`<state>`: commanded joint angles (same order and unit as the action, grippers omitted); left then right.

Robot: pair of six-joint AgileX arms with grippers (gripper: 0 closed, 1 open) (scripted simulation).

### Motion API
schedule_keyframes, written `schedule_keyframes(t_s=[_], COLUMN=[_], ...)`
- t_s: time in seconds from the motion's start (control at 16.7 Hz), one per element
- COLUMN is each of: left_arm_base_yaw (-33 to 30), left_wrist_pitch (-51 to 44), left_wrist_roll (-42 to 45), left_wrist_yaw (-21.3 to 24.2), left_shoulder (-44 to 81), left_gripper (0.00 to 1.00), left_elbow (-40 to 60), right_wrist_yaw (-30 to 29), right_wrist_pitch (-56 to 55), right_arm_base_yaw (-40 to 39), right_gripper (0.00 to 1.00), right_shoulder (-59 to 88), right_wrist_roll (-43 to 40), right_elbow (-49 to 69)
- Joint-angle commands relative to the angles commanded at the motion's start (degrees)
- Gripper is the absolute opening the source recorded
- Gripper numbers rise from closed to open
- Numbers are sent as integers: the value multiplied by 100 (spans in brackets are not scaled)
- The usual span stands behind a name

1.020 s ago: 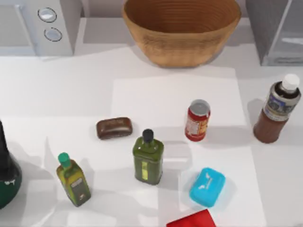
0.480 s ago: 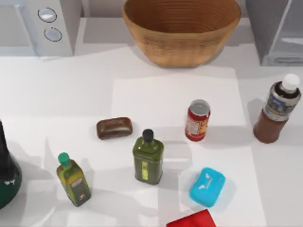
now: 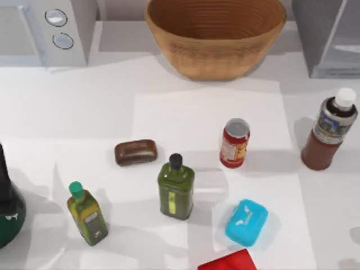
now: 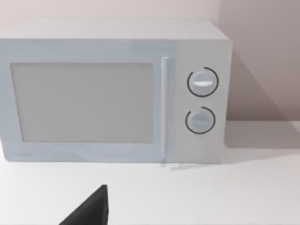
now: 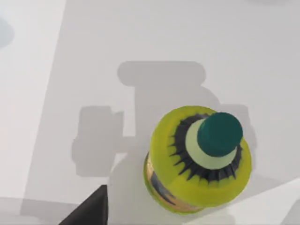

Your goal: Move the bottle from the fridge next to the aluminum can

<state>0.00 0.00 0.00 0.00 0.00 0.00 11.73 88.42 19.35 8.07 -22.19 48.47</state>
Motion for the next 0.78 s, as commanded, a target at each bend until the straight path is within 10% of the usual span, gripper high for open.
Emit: schedule_keyframes(t_s=[0.78], left_arm_base_yaw=[0], left_wrist_pitch=[0], left_wrist_roll=[0], left_wrist_yaw=[0], left_shoulder=[0], left_gripper=[100], left_elbow=[0], right_wrist_yaw=[3409], right_wrist_pitch=[77], right_arm_base_yaw=[6850], right_gripper=[100], right_shoulder=[7902], right_wrist_roll=[-7856], right_elbow=[2375])
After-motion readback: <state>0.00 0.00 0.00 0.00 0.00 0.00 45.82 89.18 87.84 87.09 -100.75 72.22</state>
